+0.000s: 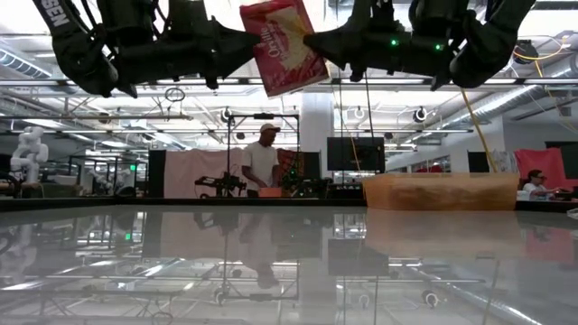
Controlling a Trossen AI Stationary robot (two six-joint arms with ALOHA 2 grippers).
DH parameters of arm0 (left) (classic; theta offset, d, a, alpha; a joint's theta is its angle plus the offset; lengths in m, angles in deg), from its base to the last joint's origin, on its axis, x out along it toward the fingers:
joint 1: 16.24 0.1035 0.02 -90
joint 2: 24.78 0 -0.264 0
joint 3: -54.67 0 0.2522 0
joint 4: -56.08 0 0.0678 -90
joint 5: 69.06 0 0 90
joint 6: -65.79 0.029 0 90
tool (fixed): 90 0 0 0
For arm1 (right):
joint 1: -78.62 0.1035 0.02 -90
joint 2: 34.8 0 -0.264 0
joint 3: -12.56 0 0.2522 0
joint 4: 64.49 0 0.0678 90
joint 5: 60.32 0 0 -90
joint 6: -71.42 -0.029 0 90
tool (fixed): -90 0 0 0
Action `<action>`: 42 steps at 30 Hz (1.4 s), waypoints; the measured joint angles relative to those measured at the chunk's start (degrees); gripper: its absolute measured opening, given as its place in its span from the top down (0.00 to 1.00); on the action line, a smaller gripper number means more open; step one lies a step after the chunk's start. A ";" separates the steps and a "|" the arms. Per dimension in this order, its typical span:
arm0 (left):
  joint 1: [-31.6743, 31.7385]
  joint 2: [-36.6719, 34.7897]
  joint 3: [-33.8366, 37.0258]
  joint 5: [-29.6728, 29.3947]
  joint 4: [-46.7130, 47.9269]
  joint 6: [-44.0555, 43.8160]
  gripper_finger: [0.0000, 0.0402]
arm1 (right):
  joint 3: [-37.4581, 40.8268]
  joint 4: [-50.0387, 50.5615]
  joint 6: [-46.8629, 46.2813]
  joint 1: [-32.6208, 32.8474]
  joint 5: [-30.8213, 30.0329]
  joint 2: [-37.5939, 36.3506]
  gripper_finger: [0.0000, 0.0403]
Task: Sort popcorn bags into baskets
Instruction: Put the red popcorn bag into the orange bin
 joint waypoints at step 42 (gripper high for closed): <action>2.00 0.00 -0.01 11.46 17.95 -2.51 0.98 | -1.31 39.31 -9.19 1.13 0.11 -10.10 0.64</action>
